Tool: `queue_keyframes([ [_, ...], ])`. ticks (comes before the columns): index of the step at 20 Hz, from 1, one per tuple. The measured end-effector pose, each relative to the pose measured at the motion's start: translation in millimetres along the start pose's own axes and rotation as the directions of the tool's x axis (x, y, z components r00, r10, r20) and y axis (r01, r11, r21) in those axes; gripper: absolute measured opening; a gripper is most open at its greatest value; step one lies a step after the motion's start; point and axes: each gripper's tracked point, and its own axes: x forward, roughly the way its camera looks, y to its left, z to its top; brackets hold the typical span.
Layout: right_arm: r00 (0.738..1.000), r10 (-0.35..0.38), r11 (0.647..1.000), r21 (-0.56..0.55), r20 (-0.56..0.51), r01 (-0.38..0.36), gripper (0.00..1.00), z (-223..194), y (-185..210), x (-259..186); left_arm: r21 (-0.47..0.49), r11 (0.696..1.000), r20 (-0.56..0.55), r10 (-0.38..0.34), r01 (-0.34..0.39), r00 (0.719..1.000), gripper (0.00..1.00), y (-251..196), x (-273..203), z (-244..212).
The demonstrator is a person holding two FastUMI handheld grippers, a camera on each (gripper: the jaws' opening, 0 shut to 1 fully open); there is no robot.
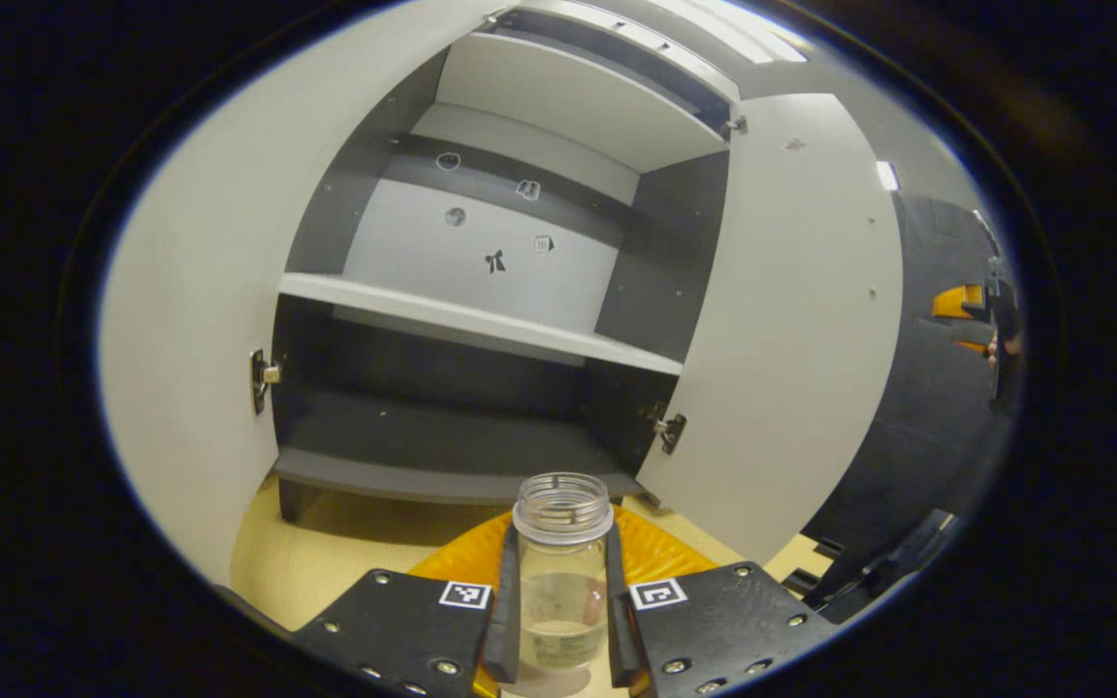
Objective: Grasp the bottle in the cabinet with the left hand and place it on the coaster, then close the right door with the right hand and the left door with the left hand.
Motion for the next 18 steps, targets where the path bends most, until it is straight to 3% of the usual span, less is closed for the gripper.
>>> queue_keyframes([
  [11,0.996,-0.037,0.999,0.002,-0.078,0.037,0.96,-18,-18,-22,0.098,0.995,-0.017,0.021,-0.019,1.000,0.38,-1,-5,-60],
  [15,0.995,-0.038,0.999,0.000,-0.095,0.038,0.98,-25,-17,-32,0.103,0.993,-0.015,0.053,-0.051,0.998,0.42,2,-12,-73],
  [18,0.993,-0.035,0.999,-0.011,-0.110,0.034,0.98,-31,-16,-38,0.107,0.994,-0.034,0.035,-0.032,0.999,0.45,-2,-11,-77],
])
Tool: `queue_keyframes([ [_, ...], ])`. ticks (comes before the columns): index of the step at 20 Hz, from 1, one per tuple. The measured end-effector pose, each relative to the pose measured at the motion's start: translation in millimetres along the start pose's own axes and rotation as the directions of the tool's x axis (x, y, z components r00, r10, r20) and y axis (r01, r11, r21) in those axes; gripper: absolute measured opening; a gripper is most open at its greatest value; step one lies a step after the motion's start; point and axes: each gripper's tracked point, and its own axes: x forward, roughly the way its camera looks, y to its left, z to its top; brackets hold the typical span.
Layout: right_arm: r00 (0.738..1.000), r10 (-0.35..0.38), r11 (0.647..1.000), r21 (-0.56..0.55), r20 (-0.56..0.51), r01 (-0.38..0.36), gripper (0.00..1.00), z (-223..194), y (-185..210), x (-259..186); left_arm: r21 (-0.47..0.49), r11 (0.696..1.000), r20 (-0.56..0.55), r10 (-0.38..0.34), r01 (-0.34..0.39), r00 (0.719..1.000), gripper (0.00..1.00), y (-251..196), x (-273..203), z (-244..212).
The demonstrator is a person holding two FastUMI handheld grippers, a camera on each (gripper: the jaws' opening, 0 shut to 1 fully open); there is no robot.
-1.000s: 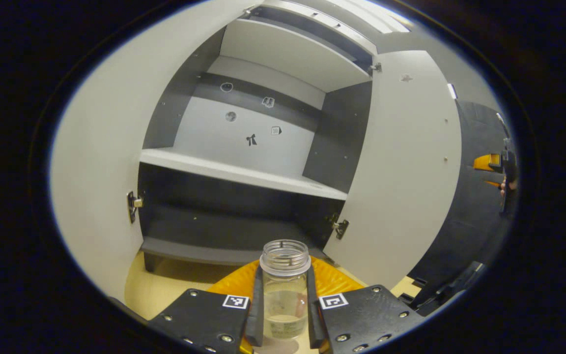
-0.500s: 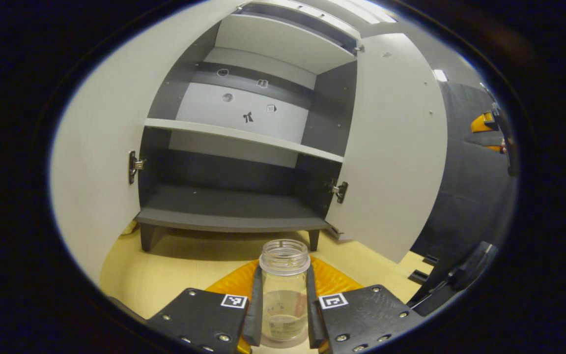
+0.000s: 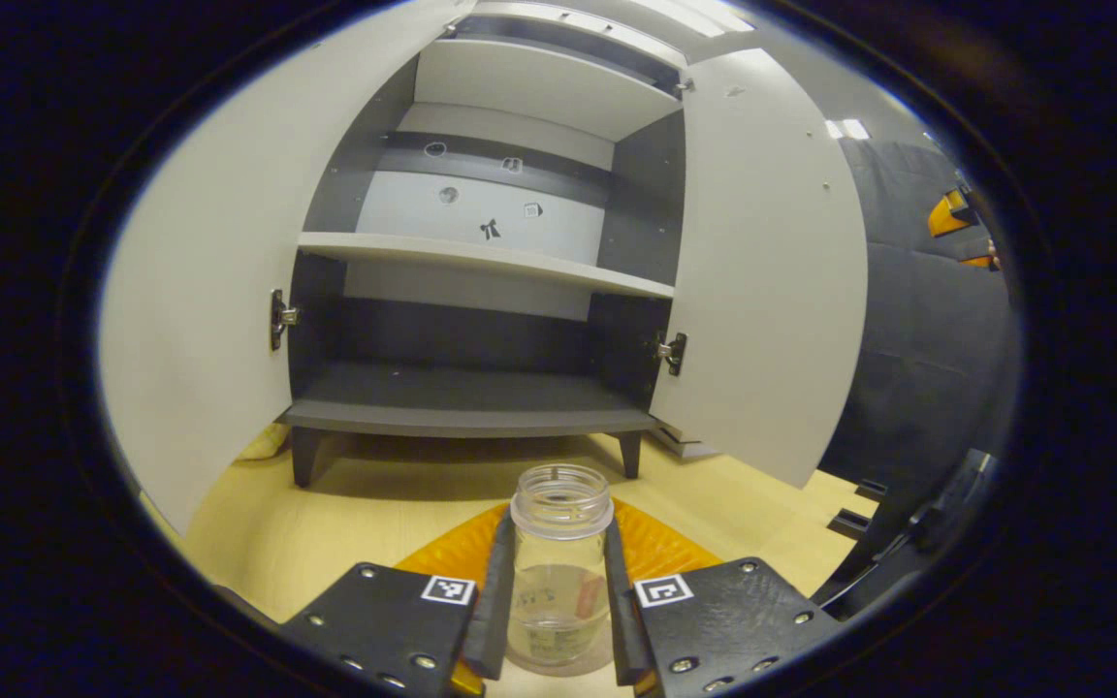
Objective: Grasp the bottle in the cabinet with the left hand and place it on the coaster, then close the right door with the right hand and the left door with the left hand.
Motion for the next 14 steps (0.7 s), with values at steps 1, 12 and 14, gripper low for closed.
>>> queue_keyframes([
  [1,1.000,0.002,1.000,0.000,-0.004,-0.002,0.98,-1,1,-2,0.005,1.000,-0.007,-0.003,0.003,1.000,0.47,0,1,-3],
  [12,0.999,0.049,0.999,0.005,-0.006,-0.049,0.97,-6,4,29,0.075,0.995,-0.095,0.079,-0.072,0.992,0.94,-5,-25,8],
  [14,0.997,0.081,0.997,0.004,0.005,-0.081,0.97,-5,9,40,0.071,0.994,-0.090,0.095,-0.089,0.991,0.94,-11,-46,23],
])
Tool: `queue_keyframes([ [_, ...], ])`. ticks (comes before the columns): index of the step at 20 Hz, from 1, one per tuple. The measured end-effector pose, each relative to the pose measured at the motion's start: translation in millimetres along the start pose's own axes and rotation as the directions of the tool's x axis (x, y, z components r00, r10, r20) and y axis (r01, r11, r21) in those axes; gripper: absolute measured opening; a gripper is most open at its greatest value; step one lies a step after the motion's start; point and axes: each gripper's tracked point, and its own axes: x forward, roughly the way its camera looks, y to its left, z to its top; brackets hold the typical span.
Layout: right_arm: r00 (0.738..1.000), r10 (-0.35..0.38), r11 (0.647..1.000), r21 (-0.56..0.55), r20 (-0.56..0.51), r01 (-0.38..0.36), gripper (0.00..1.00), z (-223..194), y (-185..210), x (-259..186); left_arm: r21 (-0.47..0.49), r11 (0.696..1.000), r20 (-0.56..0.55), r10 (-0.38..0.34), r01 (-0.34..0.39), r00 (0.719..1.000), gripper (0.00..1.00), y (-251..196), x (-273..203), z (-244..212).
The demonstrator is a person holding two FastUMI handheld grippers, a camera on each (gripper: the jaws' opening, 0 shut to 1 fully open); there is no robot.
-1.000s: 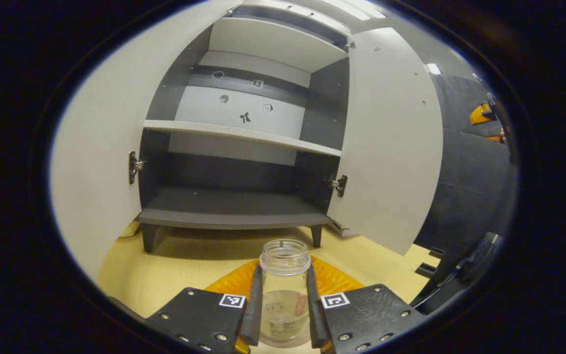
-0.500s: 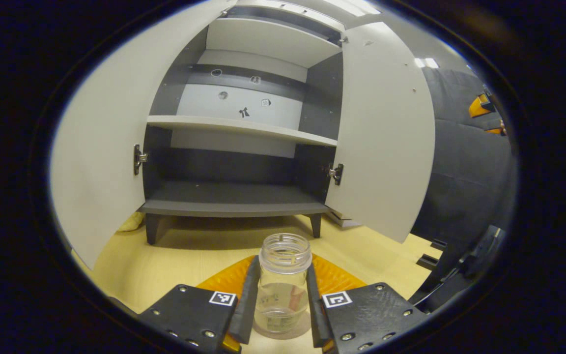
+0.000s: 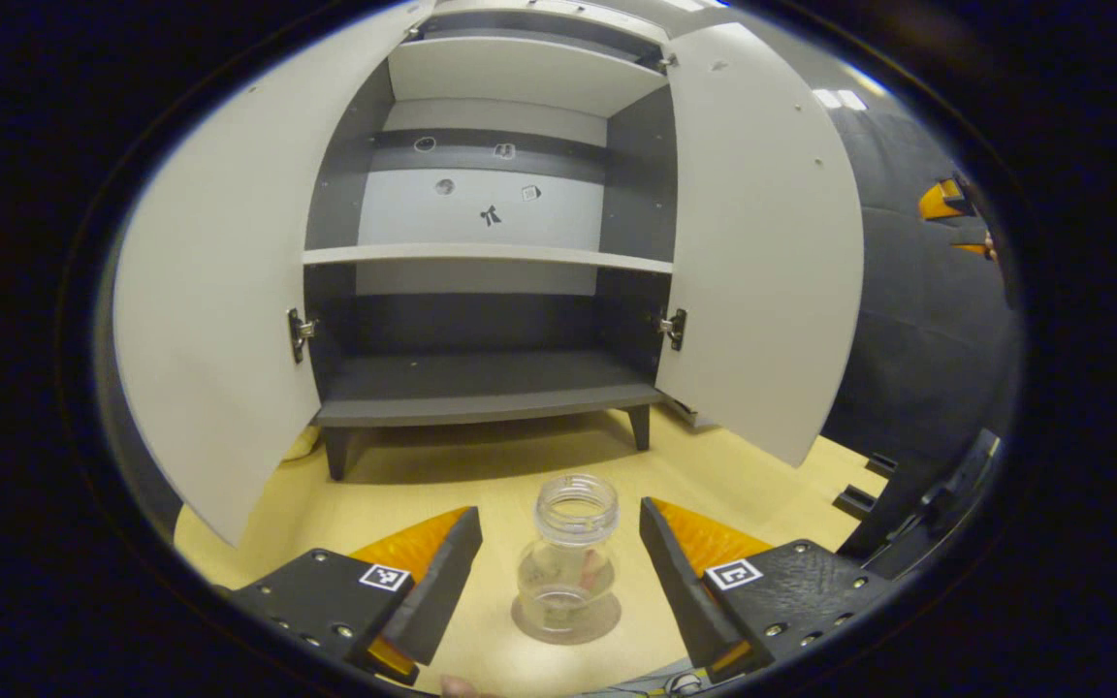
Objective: Grasp the bottle in the cabinet with the left hand and place it on the coaster, then close the right door with the right hand and the left door with the left hand.
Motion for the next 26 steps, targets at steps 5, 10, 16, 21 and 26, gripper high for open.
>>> queue_keyframes([
  [5,0.996,0.089,0.996,-0.028,-0.005,-0.089,0.98,-9,15,30,-0.009,0.995,0.026,0.095,-0.095,0.995,0.94,-6,-59,36],
  [10,0.984,0.179,0.981,-0.075,0.003,-0.178,0.97,-3,30,53,-0.089,0.961,0.102,0.271,-0.263,0.957,0.94,9,-120,99],
  [16,0.950,0.311,0.945,-0.104,0.009,-0.309,0.98,18,53,66,-0.137,0.891,0.135,0.449,-0.432,0.883,0.94,56,-164,163],
  [21,0.899,0.438,0.896,-0.073,-0.012,-0.438,0.98,36,76,66,-0.134,0.869,0.169,0.494,-0.477,0.853,0.94,81,-178,202],
  [26,0.832,0.554,0.832,-0.019,-0.023,-0.554,0.98,50,90,67,-0.101,0.890,0.179,0.456,-0.445,0.872,0.94,62,-173,238],
])
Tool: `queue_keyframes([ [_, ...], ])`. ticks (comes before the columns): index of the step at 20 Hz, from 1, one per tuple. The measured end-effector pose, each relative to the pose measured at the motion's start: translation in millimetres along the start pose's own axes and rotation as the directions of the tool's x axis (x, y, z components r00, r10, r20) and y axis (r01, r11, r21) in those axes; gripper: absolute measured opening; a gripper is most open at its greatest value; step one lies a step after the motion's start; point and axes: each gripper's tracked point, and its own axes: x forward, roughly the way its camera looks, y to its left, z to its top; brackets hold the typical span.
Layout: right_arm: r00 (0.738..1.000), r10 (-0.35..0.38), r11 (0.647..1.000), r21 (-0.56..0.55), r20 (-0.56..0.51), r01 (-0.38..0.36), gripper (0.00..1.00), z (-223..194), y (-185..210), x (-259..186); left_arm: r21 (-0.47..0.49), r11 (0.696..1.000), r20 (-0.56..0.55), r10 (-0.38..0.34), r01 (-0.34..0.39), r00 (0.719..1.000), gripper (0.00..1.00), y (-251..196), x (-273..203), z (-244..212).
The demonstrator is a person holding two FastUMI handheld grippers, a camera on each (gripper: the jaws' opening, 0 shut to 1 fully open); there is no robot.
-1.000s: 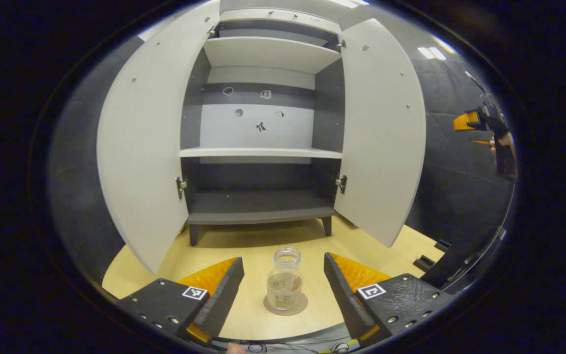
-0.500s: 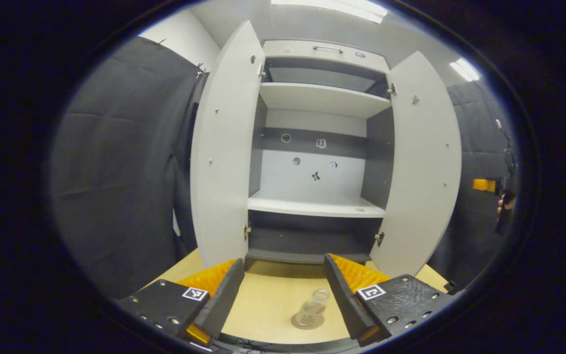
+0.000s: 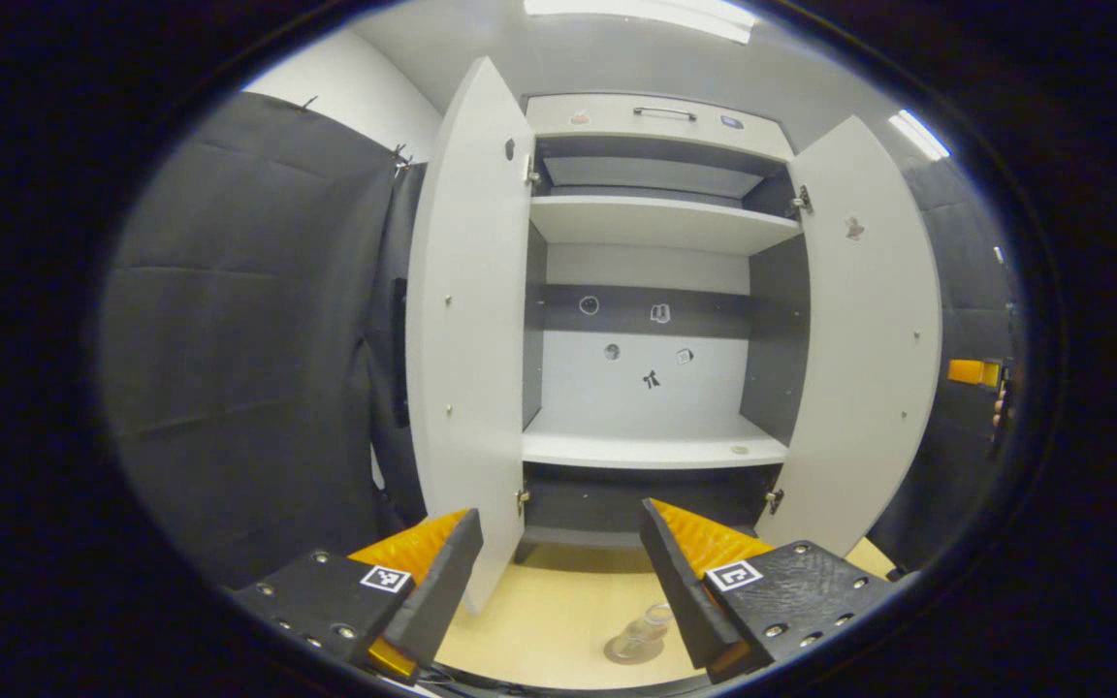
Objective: Grasp the bottle in the cabinet with the left hand and place it on the coaster, then close the right door with the right hand and the left door with the left hand.
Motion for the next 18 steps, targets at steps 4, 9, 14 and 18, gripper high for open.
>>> queue_keyframes([
  [4,1.000,0.029,0.999,-0.021,0.004,-0.029,0.97,2,-4,9,-0.065,0.998,0.020,-0.008,0.010,1.000,0.94,-14,1,29],
  [9,0.996,0.082,0.996,-0.032,-0.018,-0.083,0.97,4,13,28,-0.033,0.999,0.056,-0.010,0.012,0.998,0.94,-24,2,41],
  [14,0.992,0.098,0.995,0.040,-0.076,-0.095,0.96,-10,33,43,-0.005,0.998,0.043,-0.064,0.065,0.997,0.94,-41,6,25],
  [18,0.991,0.092,0.994,0.063,-0.097,-0.086,0.95,-18,46,45,-0.013,0.998,0.009,-0.064,0.064,0.998,0.94,-42,14,12],
])
